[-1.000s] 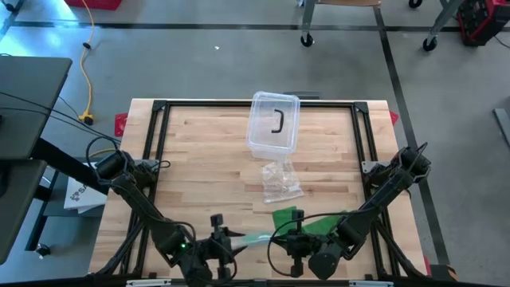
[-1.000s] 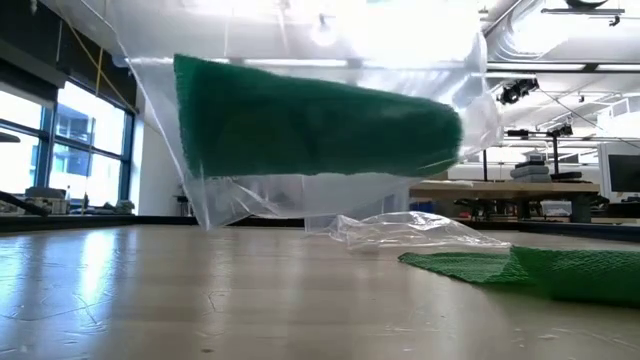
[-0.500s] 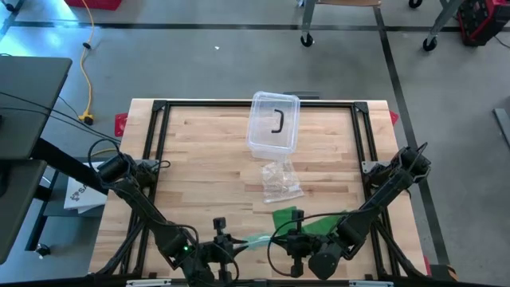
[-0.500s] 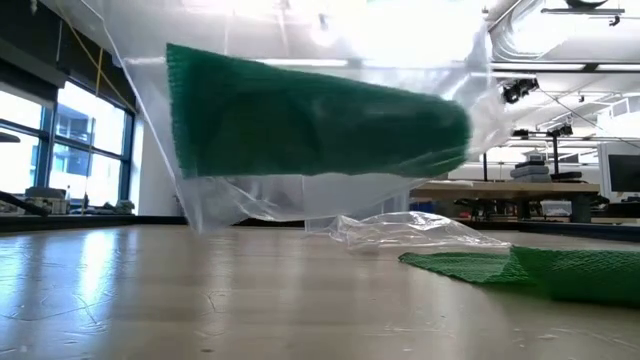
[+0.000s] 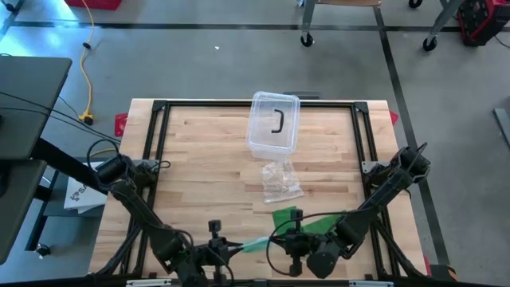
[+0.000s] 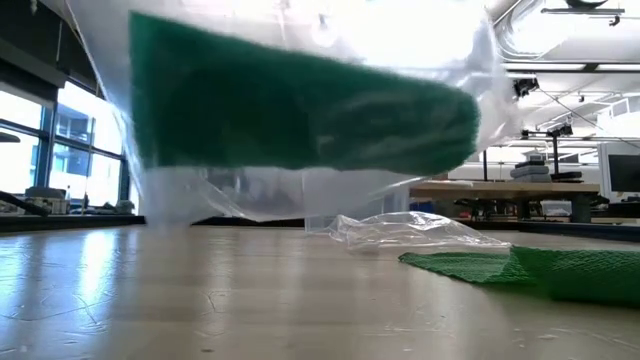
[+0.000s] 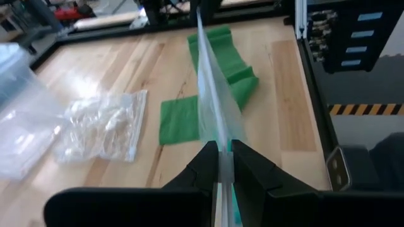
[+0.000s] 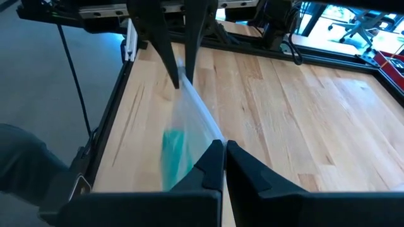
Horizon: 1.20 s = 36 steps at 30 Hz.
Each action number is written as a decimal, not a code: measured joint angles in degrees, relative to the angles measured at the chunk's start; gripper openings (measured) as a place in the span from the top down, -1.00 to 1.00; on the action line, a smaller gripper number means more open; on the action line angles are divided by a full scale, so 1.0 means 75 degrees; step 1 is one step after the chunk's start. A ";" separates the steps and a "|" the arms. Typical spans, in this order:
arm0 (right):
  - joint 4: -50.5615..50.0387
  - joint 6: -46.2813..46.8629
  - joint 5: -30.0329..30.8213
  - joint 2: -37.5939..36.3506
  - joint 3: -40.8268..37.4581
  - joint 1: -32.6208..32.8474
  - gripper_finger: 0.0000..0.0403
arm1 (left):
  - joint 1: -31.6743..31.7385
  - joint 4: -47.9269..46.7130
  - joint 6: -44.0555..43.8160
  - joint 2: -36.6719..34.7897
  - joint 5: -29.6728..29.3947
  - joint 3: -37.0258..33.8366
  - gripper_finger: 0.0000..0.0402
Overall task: Roll bandage
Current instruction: Close the transparent zip bag, then open the transparent zip bag
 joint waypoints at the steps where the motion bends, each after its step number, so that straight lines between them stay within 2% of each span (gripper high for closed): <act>1: -0.0006 0.0000 0.0000 0.0003 0.0000 -0.0003 1.00 | -0.0024 -0.0139 -0.0161 0.0000 0.0034 0.0000 0.86; 11: -0.0017 0.0010 0.0020 0.0003 0.0000 0.0003 1.00 | -0.0287 -0.0796 -0.1079 -0.0003 0.0206 0.0000 0.85; 25: 0.0039 0.0055 0.0035 0.0003 0.0000 0.0003 1.00 | -0.0325 -0.0776 -0.1381 -0.0064 0.0366 -0.0003 0.83; 29: 0.0195 0.0055 -0.0187 0.0000 0.0000 -0.0083 1.00 | -0.0333 -0.0889 -0.1333 -0.0155 0.0419 -0.0017 0.65; 36: 0.0408 0.0062 -0.0277 0.0014 0.0000 -0.0264 1.00 | -0.0258 -0.0991 -0.1297 -0.0495 -0.0106 -0.0015 0.10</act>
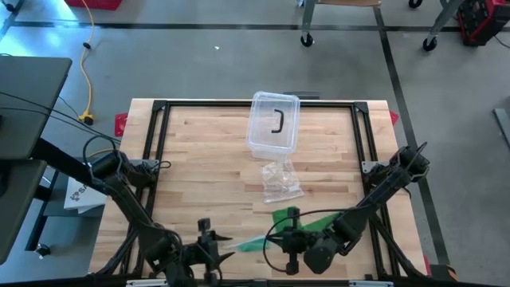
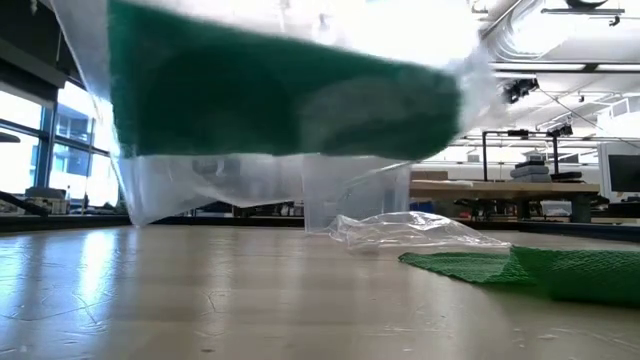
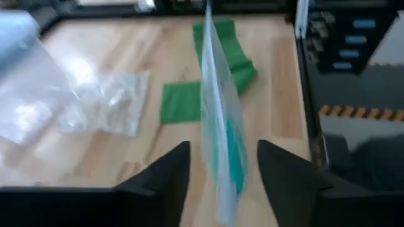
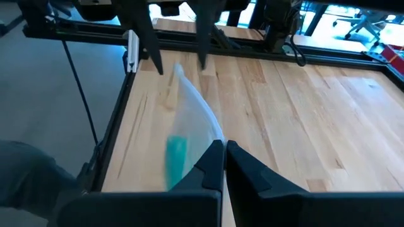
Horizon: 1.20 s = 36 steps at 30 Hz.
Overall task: Roll bandage
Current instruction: Open the transparent zip bag
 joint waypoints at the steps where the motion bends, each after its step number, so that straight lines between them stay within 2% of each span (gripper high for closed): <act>1: 0.0033 -0.0003 -0.0051 0.0003 0.0000 -0.0023 1.00 | 0.0015 0.0151 0.0145 -0.0012 -0.0186 0.0000 0.03; 3: 0.0056 0.0000 -0.0126 0.0003 0.0000 -0.0077 1.00 | 0.0097 0.0479 0.0525 -0.0015 -0.0481 0.0000 -0.07; 7: 0.0072 0.0004 -0.0212 0.0006 0.0000 -0.0144 1.00 | 0.0430 0.0985 0.0844 -0.0015 -0.0486 0.0000 -0.14; 11: 0.0108 -0.0011 -0.0212 0.0006 0.0000 -0.0144 1.00 | 0.0758 0.1268 0.0857 -0.0015 0.0315 0.0000 -0.09; 15: 0.0142 -0.0008 -0.0216 0.0007 0.0000 -0.0141 1.00 | 0.0994 0.1339 0.0767 0.0046 0.1156 0.0003 0.09; 21: 0.0140 -0.0007 -0.0216 0.0012 0.0000 -0.0141 1.00 | 0.1160 0.1358 0.0740 0.0361 0.1591 0.0003 0.48; 25: 0.0139 -0.0042 -0.0218 0.0012 0.0000 -0.0132 1.00 | 0.1126 0.1054 0.0590 0.0375 0.1477 0.0007 0.80; 28: 0.0145 -0.0244 -0.0205 0.0012 0.0000 -0.0135 1.00 | 0.1037 0.0462 0.0082 0.0258 0.1123 0.0009 0.97; 32: 0.0121 -0.0316 -0.0131 0.0018 0.0000 -0.0107 0.98 | 0.0941 -0.0708 -0.1223 0.0024 0.0978 0.0015 0.97; 36: -0.0602 0.0066 -0.0091 -0.0132 0.0000 -0.0026 0.80 | 0.0888 -0.2428 -0.2867 -0.0316 0.1392 0.0003 0.99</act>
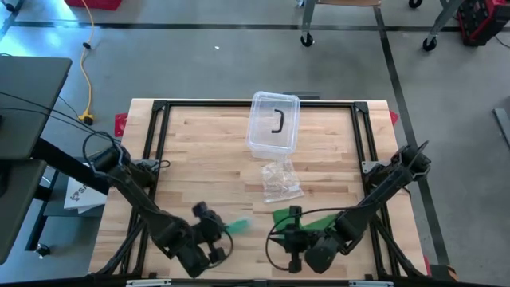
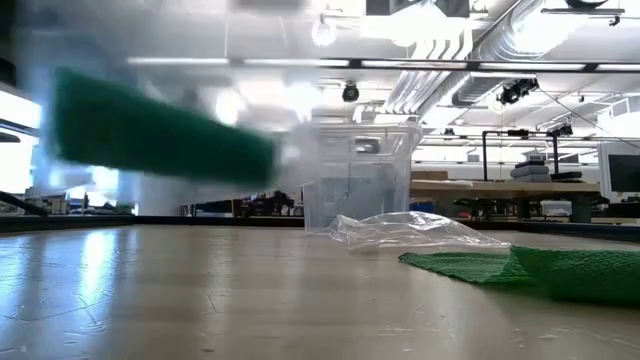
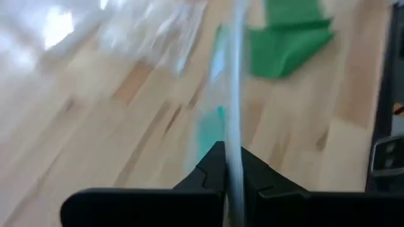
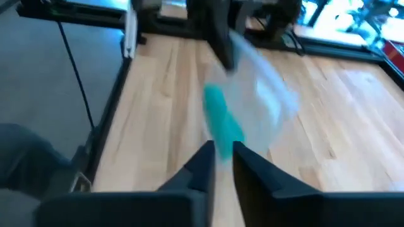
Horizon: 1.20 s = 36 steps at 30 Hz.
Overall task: Roll bandage
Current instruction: Open the transparent zip bag
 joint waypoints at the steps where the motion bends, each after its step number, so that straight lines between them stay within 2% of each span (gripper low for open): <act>1: -0.0299 0.0204 0.0064 -0.0068 0.0000 0.0026 0.73 | -0.0008 -0.0535 -0.0496 -0.0131 0.0138 0.0000 0.99; 8: -0.1503 0.1390 0.0202 -0.0183 0.0000 0.0234 0.25 | 0.0170 -0.4892 -0.3018 -0.0847 0.0542 0.0006 1.00; 10: -0.1598 0.1602 0.0191 -0.0167 0.0000 0.0287 0.17 | 0.0178 -0.5475 -0.3256 -0.0841 0.0525 -0.0046 1.00; 13: -0.1685 0.1710 0.0187 -0.0160 0.0000 0.0345 0.12 | 0.0282 -0.4688 -0.2847 -0.0819 0.0092 -0.0484 1.00; 15: -0.1684 0.1701 0.0226 -0.0159 0.0000 0.0358 0.12 | 0.0400 -0.4001 -0.2830 -0.0711 0.0119 -0.0763 1.00; 19: -0.1683 0.1686 0.0214 -0.0153 0.0000 0.0392 0.12 | 0.0488 -0.2715 -0.2894 -0.0312 0.0535 -0.1458 0.98; 23: -0.1703 0.1683 0.0146 -0.0151 0.0000 0.0395 0.12 | 0.0548 -0.1874 -0.2737 -0.0223 0.1227 -0.1964 0.81; 29: -0.1903 0.1682 0.0023 -0.0150 0.0000 0.0395 0.12 | 0.0554 -0.2022 -0.2690 -0.0449 0.1449 -0.2052 0.35; 33: -0.2185 0.1761 -0.0725 -0.0150 0.0000 0.0409 0.12 | 0.0514 -0.2175 -0.2837 -0.0938 0.1419 -0.2027 0.14; 36: -0.2629 0.2104 -0.1467 -0.0150 0.0000 0.0410 0.12 | 0.0420 -0.2706 -0.3261 -0.1272 0.1047 -0.1824 0.10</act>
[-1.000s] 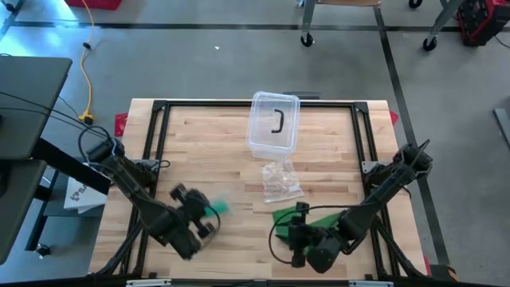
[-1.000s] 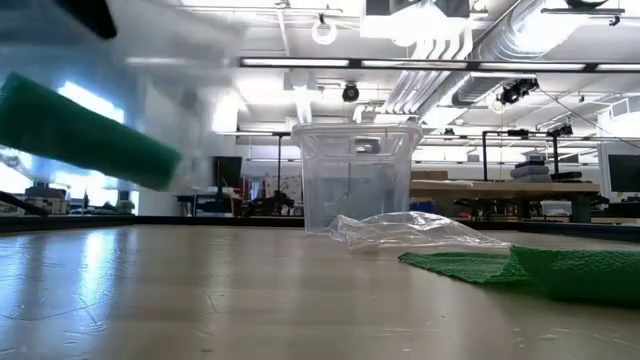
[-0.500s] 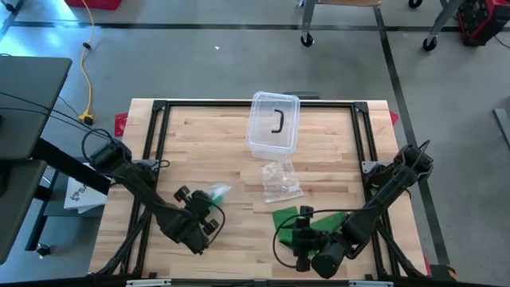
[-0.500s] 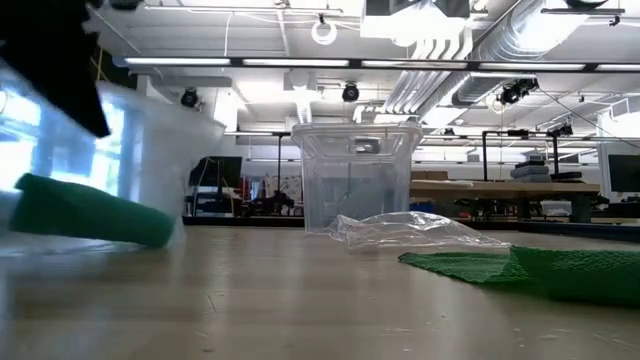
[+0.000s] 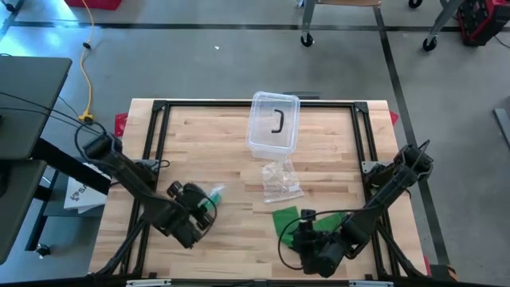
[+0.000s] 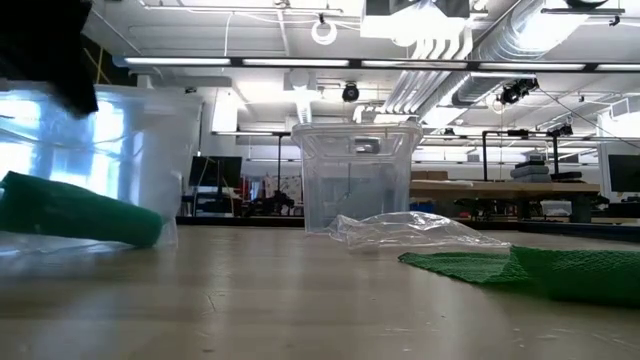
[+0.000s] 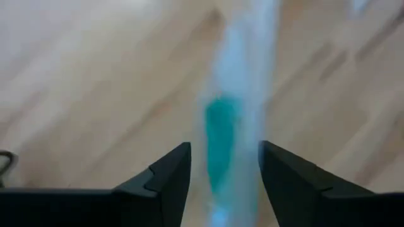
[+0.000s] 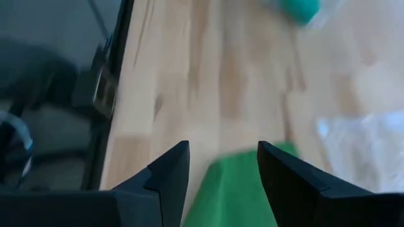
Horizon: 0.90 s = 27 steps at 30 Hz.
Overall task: Roll bandage
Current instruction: Open the transparent zip bag
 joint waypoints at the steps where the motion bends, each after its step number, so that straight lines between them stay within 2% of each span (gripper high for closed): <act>1: -0.0193 0.0117 -0.0235 0.0000 0.0000 0.0004 0.12 | -0.0049 -0.0224 -0.0206 -0.0102 -0.0331 0.0099 0.10; 4: -0.0998 0.0393 -0.0587 0.0000 0.0000 0.0060 0.12 | -0.0253 -0.0608 -0.0754 -0.0355 -0.1745 0.0313 0.13; 7: -0.1895 0.0431 -0.0525 0.0000 0.0000 0.0135 0.12 | -0.0438 -0.0261 -0.0754 -0.0560 -0.3107 0.0456 0.16; 9: -0.2191 0.0399 -0.0381 0.0000 -0.0022 0.0126 0.12 | -0.0524 0.0378 -0.0361 -0.0592 -0.3866 0.0499 0.18; 11: -0.1998 0.0098 -0.0361 -0.0030 -0.0246 -0.0048 0.12 | -0.0580 0.1337 0.0497 -0.0557 -0.4235 0.0498 0.19; 14: -0.1051 -0.0517 -0.0424 -0.0047 -0.0898 -0.0508 0.12 | -0.0583 0.3216 0.2467 -0.0341 -0.4306 0.0501 0.21; 17: 0.0728 -0.1337 -0.0643 -0.0050 -0.1726 -0.1158 0.12 | -0.0582 0.5369 0.4450 0.0099 -0.4118 0.0501 0.22; 20: 0.2718 -0.1979 -0.0747 -0.0017 -0.2511 -0.1859 0.12 | -0.0575 0.7360 0.5925 0.0670 -0.3847 0.0501 0.23; 24: 0.4092 -0.2999 -0.0775 0.0145 -0.3057 -0.2515 0.12 | -0.0557 0.9029 0.6690 0.1439 -0.3617 0.0498 0.23; 27: 0.4324 -0.3769 -0.1367 0.0384 -0.3187 -0.2807 0.15 | -0.0521 0.9487 0.6648 0.1935 -0.3614 0.0500 0.23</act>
